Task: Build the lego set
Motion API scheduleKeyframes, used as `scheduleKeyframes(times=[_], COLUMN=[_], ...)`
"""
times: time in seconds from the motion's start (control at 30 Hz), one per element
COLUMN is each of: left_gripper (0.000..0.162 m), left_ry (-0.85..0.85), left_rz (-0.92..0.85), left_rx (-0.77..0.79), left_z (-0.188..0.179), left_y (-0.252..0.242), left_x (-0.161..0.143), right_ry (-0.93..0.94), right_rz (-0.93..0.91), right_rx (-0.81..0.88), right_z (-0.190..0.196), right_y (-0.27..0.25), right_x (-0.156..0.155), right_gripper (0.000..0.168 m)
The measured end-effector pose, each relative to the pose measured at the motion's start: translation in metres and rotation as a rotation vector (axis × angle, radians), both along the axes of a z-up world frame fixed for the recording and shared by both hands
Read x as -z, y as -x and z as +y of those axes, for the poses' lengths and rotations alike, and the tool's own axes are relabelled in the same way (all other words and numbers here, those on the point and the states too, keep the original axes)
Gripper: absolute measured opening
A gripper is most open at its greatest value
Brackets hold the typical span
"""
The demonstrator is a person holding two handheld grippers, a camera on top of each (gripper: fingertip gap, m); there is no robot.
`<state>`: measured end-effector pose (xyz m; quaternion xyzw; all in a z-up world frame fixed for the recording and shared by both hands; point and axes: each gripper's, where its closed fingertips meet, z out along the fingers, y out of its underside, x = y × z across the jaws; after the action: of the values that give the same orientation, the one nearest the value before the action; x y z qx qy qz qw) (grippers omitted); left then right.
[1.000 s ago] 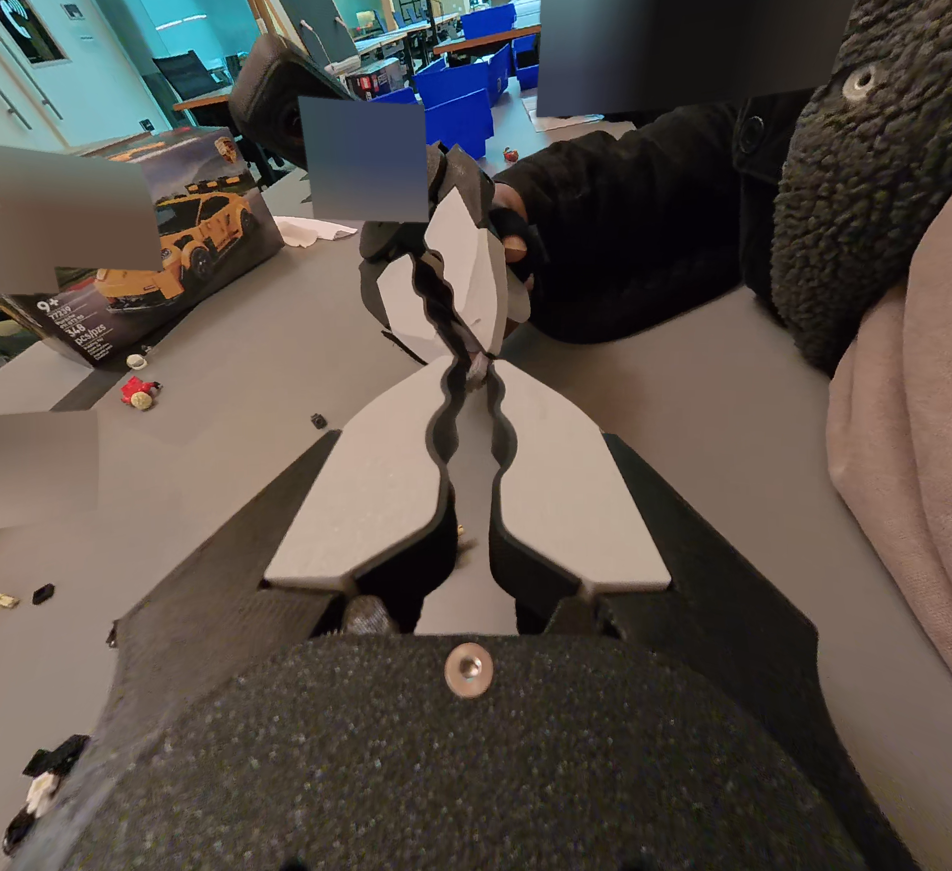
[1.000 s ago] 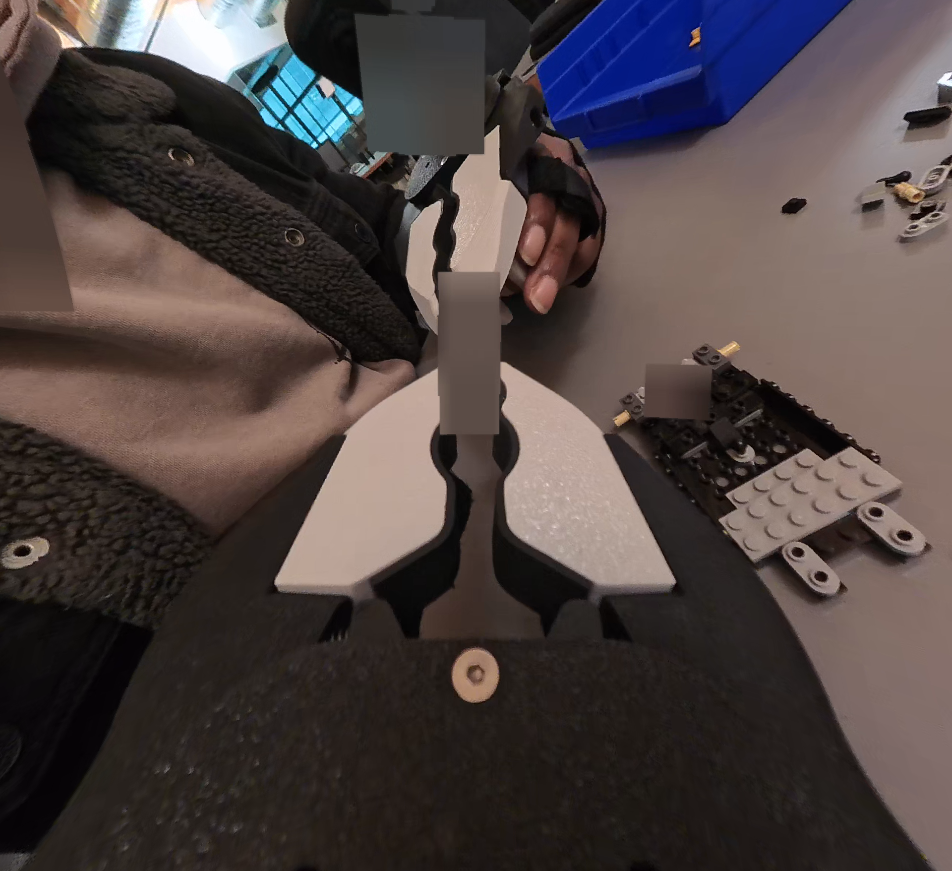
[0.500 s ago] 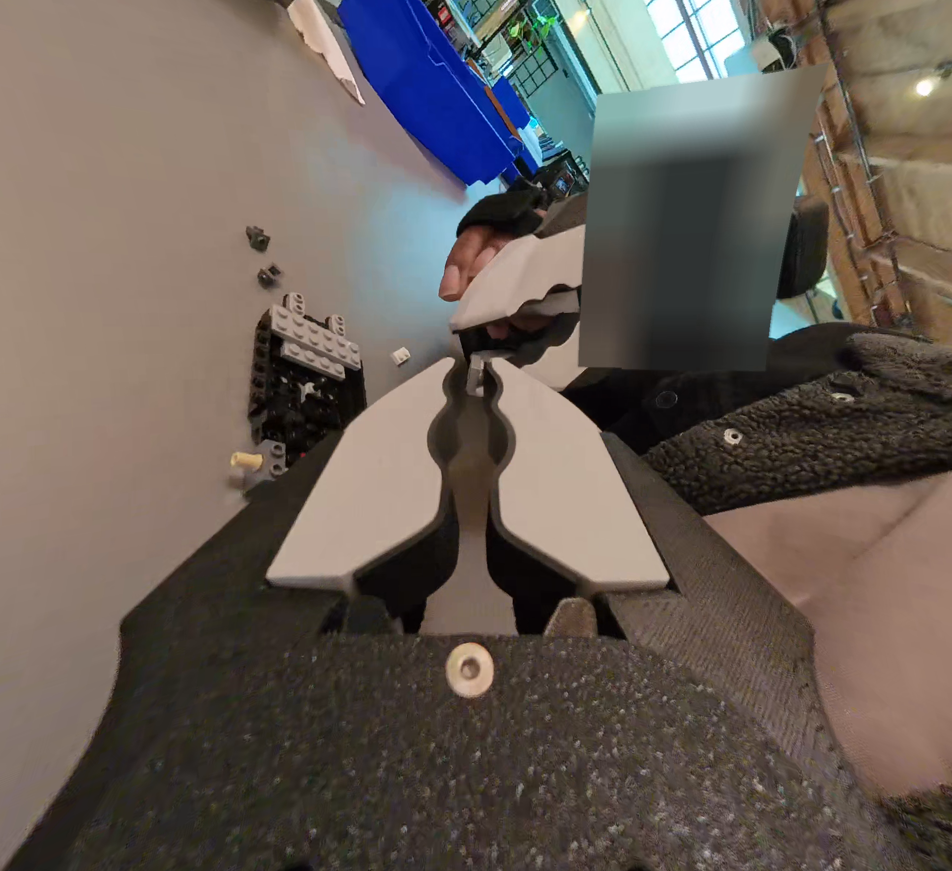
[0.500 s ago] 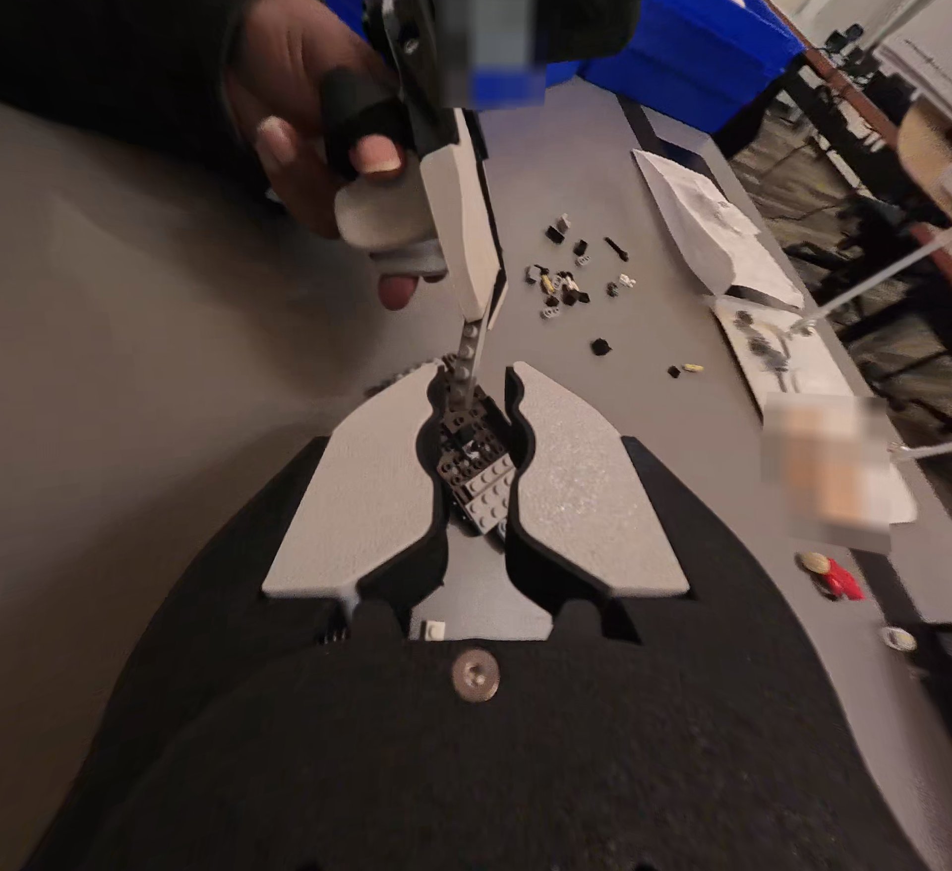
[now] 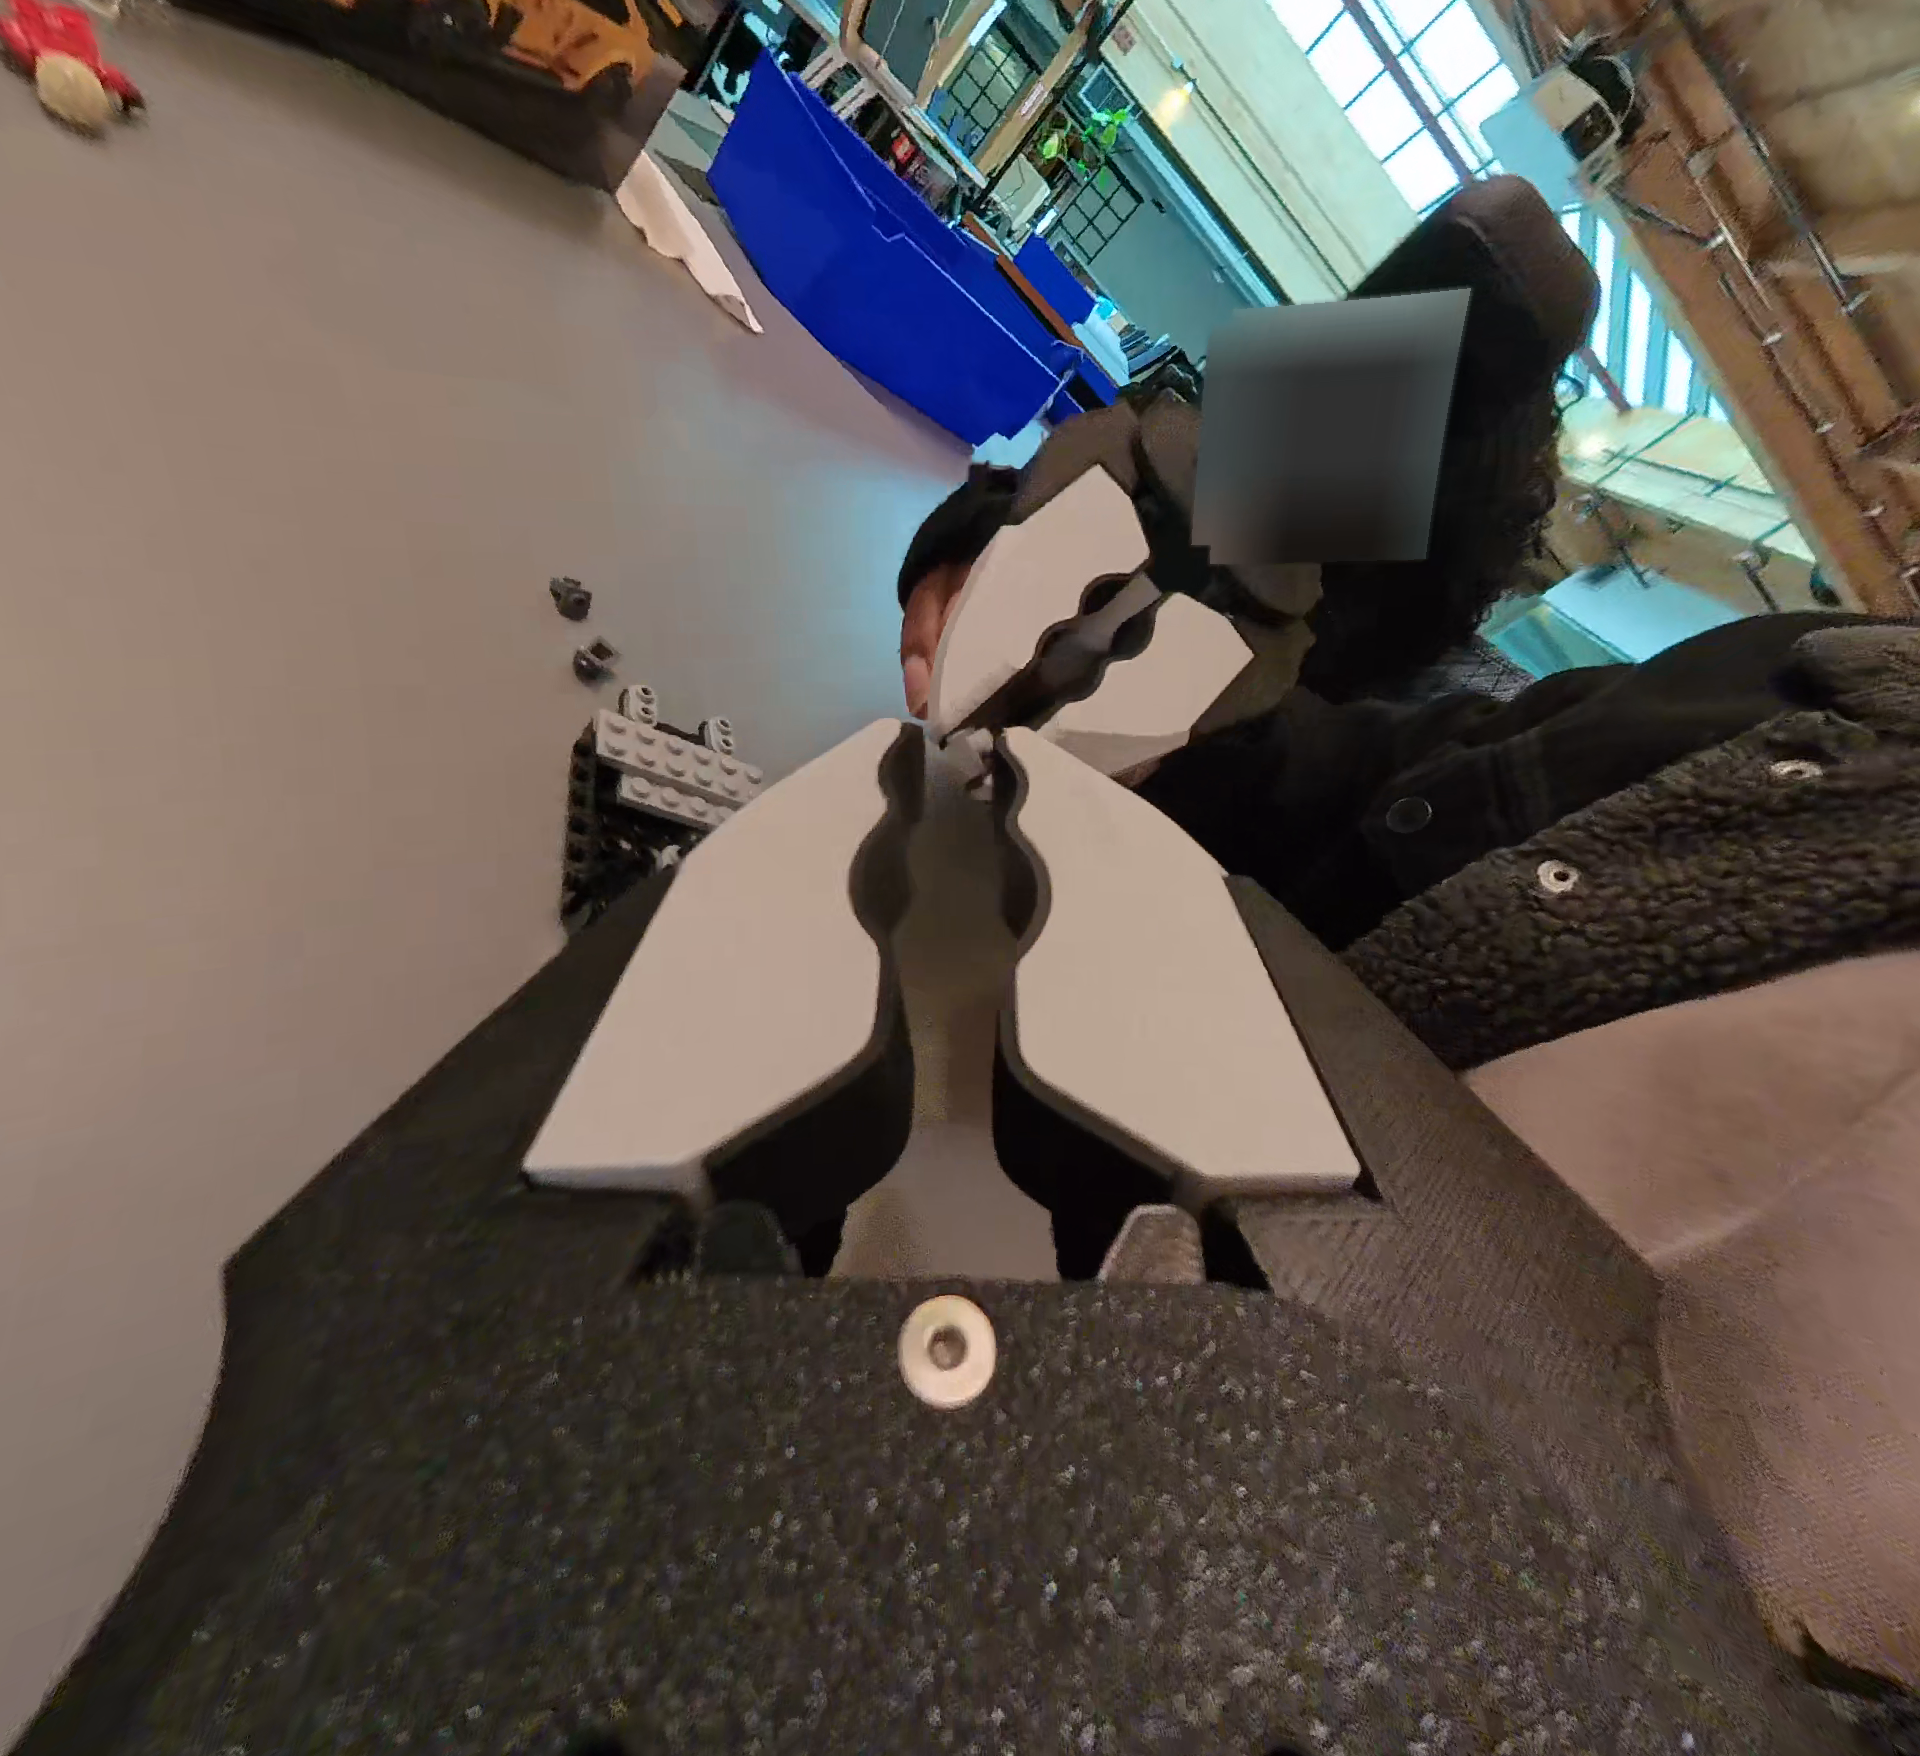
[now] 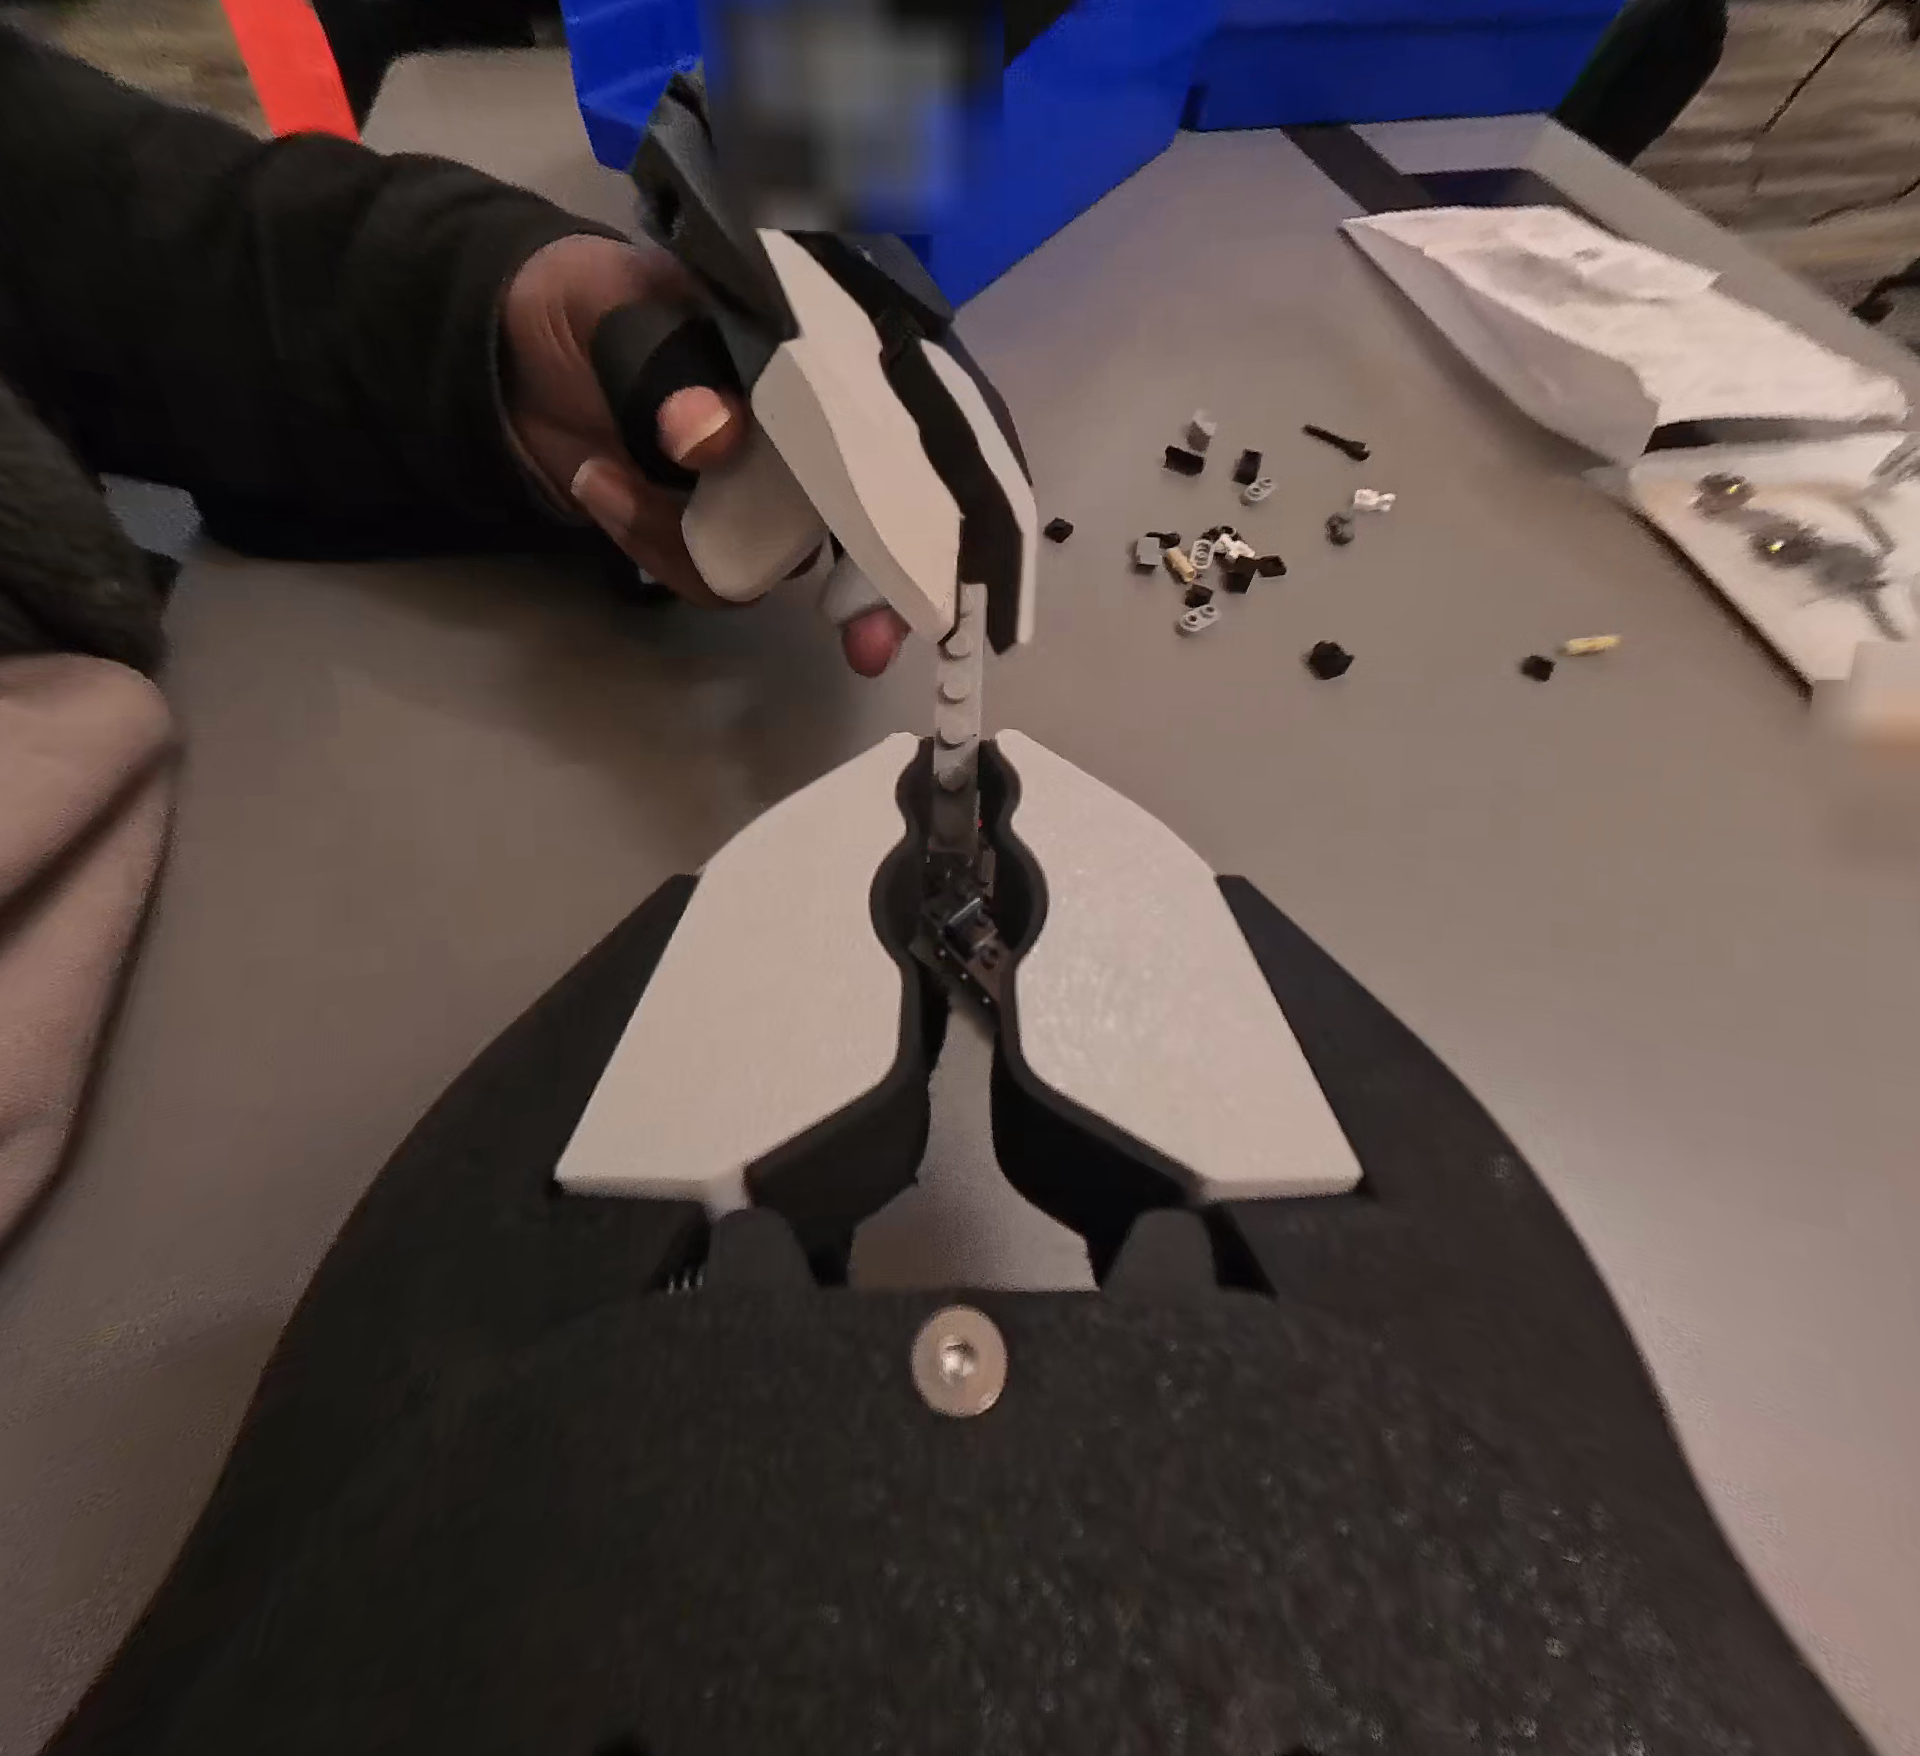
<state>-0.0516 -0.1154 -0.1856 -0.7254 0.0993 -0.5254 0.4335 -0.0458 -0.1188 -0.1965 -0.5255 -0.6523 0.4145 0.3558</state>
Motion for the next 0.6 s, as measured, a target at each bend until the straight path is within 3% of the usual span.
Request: scheduleKeyframes(times=[0.6], left_gripper=[0.005], left_ry=[0.181], left_rz=[0.034], left_rx=[0.018], left_z=[0.0], left_y=[-0.001], left_x=[0.027], right_ry=[-0.091], right_rz=[-0.126], right_rx=[0.033], right_z=[0.004], right_y=[0.001], right_x=[0.028], right_gripper=[0.01])
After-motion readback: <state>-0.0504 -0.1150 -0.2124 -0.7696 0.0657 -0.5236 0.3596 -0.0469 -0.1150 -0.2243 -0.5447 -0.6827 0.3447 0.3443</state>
